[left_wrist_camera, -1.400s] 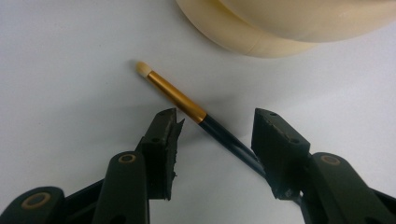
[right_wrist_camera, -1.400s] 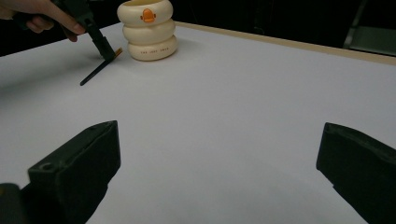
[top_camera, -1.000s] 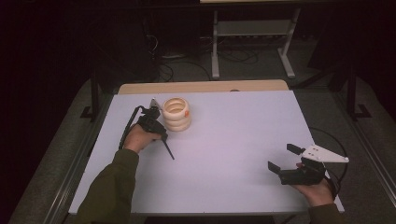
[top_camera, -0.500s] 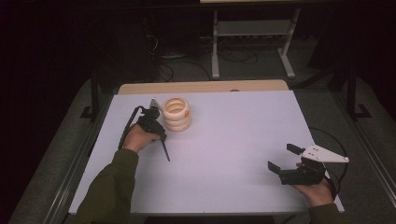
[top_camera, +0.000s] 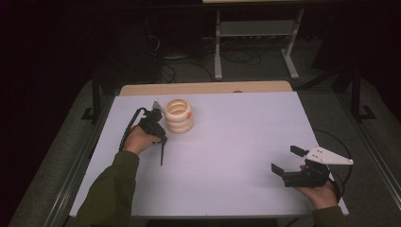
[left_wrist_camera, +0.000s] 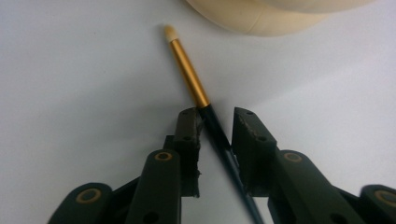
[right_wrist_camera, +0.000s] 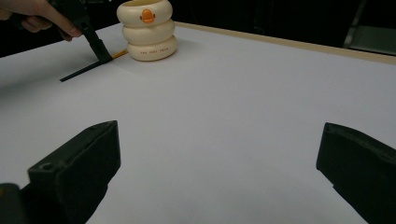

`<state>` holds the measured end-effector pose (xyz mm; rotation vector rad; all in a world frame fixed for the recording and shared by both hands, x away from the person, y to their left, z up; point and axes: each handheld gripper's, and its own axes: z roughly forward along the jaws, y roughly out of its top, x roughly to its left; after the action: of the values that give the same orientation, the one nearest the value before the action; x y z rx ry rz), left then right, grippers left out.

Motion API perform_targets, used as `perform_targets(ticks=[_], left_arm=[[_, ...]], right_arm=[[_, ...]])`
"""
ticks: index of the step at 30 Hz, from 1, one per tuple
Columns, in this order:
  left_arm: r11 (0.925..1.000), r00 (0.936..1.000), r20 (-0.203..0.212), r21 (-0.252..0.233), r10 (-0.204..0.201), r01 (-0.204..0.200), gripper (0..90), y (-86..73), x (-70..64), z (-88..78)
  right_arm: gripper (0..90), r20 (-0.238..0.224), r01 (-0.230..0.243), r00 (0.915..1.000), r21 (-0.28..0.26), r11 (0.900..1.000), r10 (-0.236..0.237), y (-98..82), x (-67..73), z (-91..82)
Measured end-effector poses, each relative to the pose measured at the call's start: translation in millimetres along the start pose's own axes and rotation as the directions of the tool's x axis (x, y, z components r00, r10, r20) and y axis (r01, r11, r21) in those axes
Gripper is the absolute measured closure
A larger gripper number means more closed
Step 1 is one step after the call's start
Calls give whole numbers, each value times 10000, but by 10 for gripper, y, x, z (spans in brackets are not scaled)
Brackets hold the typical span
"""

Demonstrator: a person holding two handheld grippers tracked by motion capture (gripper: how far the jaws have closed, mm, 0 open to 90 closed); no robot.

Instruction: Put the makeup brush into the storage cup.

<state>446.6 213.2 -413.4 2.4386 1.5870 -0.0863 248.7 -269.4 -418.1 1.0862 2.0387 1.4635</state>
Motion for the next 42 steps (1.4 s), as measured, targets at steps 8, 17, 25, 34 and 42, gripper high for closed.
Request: perform_targets(ticks=[8, 17, 25, 34, 42], left_arm=[[10000, 10000, -40, 38, 67, -67, 750, -11, 11, -17], [9997, 9996, -160, 147, 222, -219, 773, -22, 20, -12], [9992, 9992, -191, 193, 356, -353, 786, -20, 26, -1], [9987, 9985, -289, 230, 462, -455, 823, -19, 34, 3], [9977, 9972, -381, 256, 643, -634, 823, -16, 11, 9]], right_arm=[[0, 3, -1, 10000, 1, 10000, 1, -1, -1, 0], [0, 1, -7, 10000, 10, 10000, 7, 0, 3, 1], [0, 3, 13, 10000, 8, 10000, -13, -1, 1, 1], [0, -5, -5, 10000, 8, 10000, 5, -1, 5, 0], [0, -12, -7, 10000, 38, 10000, 7, -3, 6, 3]])
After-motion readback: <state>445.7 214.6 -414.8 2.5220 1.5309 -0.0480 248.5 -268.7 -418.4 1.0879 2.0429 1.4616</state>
